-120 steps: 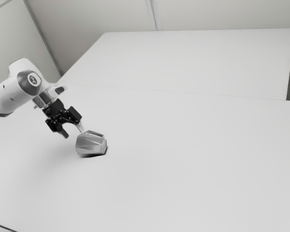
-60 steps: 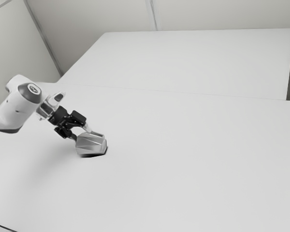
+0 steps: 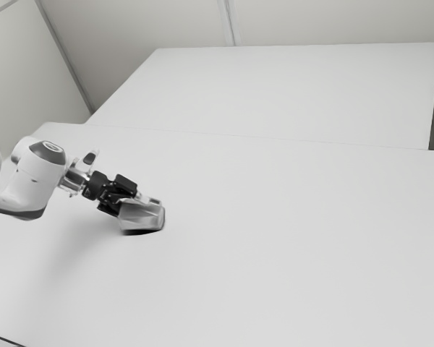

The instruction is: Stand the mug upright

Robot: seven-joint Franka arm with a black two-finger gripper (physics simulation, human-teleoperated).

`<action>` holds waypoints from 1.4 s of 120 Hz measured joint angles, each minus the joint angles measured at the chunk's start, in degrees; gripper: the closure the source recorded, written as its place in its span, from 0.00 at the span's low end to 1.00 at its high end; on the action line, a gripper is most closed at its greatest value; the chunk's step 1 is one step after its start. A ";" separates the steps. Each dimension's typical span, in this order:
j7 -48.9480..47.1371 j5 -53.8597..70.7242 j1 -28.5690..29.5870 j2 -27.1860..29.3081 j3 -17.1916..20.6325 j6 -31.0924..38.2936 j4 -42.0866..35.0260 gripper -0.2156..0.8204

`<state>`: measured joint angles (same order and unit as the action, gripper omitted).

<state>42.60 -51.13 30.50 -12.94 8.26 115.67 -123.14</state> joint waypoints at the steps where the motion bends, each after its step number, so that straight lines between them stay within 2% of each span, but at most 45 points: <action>1: 0.14 -0.11 0.00 0.02 0.00 -0.02 0.00 0.43; 13: 1.64 -0.95 0.08 0.29 0.01 -0.31 -0.01 0.64; 22: 2.61 -1.26 0.10 0.42 0.10 -0.41 -0.02 0.75; 45: 4.54 -1.24 0.06 0.71 0.73 0.32 -0.01 0.87; 60: 5.55 -1.04 0.05 2.44 1.26 0.80 -0.20 0.92; 84: 5.88 2.32 -1.99 9.17 2.92 1.16 -0.36 0.94; 104: 1.35 15.86 -7.96 12.50 3.09 1.26 0.72 0.95; 131: -9.55 34.93 -17.45 15.97 2.74 0.82 1.21 0.95; 151: -17.43 41.74 -22.03 22.72 2.86 1.64 -4.52 0.96; 168: -22.72 44.86 -23.91 25.33 2.89 6.99 -10.53 0.96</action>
<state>19.88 -6.27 6.59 12.39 11.15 122.65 -133.67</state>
